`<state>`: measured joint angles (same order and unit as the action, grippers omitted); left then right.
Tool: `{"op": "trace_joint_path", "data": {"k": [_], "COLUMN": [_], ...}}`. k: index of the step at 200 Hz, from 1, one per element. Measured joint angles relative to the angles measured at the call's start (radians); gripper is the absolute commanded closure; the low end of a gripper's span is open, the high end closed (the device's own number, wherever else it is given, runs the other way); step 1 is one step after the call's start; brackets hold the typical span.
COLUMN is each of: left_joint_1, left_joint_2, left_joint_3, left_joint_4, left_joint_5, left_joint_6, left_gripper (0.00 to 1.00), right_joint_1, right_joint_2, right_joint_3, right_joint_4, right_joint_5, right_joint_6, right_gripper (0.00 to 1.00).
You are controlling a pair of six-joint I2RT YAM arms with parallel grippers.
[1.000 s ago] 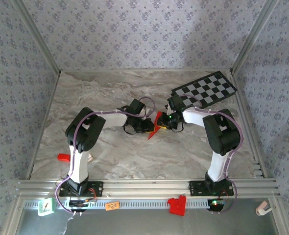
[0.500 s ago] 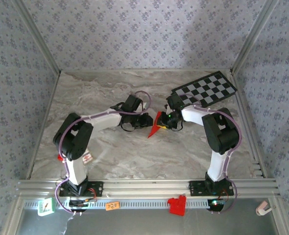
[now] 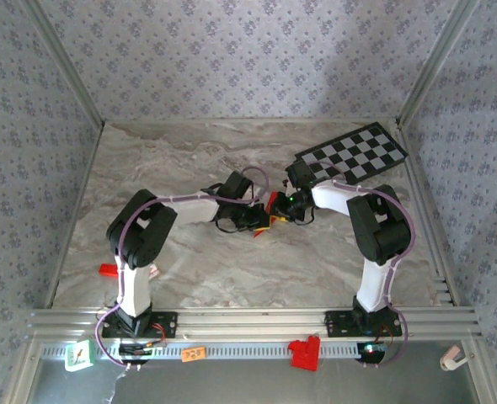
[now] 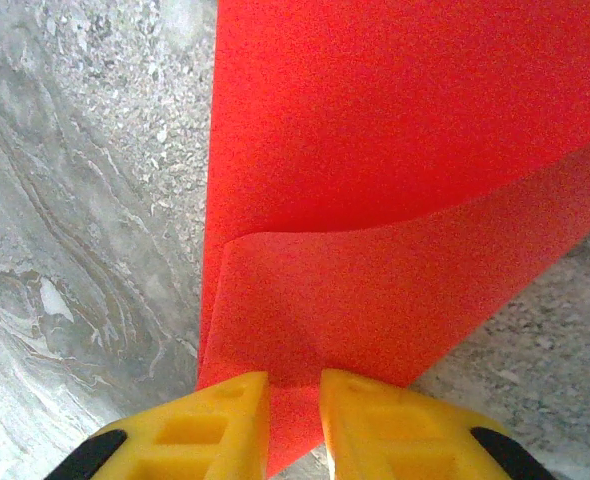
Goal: Fold a paper plane with a square sheet of paper (pick it up from the middle)
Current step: Fold the wing for the fifth time at the center of the table.
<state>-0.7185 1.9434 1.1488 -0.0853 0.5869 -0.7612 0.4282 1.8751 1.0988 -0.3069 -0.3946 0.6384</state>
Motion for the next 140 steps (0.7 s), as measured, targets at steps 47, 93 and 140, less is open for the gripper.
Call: {"op": "trace_joint_path", "data": {"k": [47,93,140], "left_joint_1": [0.000,0.000,0.005], "left_joint_2": [0.010,0.010,0.001], "left_joint_3": [-0.001,-0.015,-0.021], "left_joint_4": [-0.001,0.002,0.008], "left_joint_5": [-0.012,-0.024,-0.034], "left_joint_6": [0.001,0.000,0.000], "left_gripper": [0.92,0.92,0.90], "right_joint_1": [0.000,0.000,0.001], "right_joint_2": [0.000,0.001,0.001], "right_joint_3": [0.001,0.003,0.005], "right_joint_4": [-0.002,-0.006,-0.011], "right_joint_5": [0.002,0.002,0.006], "right_joint_6": [0.000,0.000,0.000], "right_gripper": [0.76,0.76,0.76]}}
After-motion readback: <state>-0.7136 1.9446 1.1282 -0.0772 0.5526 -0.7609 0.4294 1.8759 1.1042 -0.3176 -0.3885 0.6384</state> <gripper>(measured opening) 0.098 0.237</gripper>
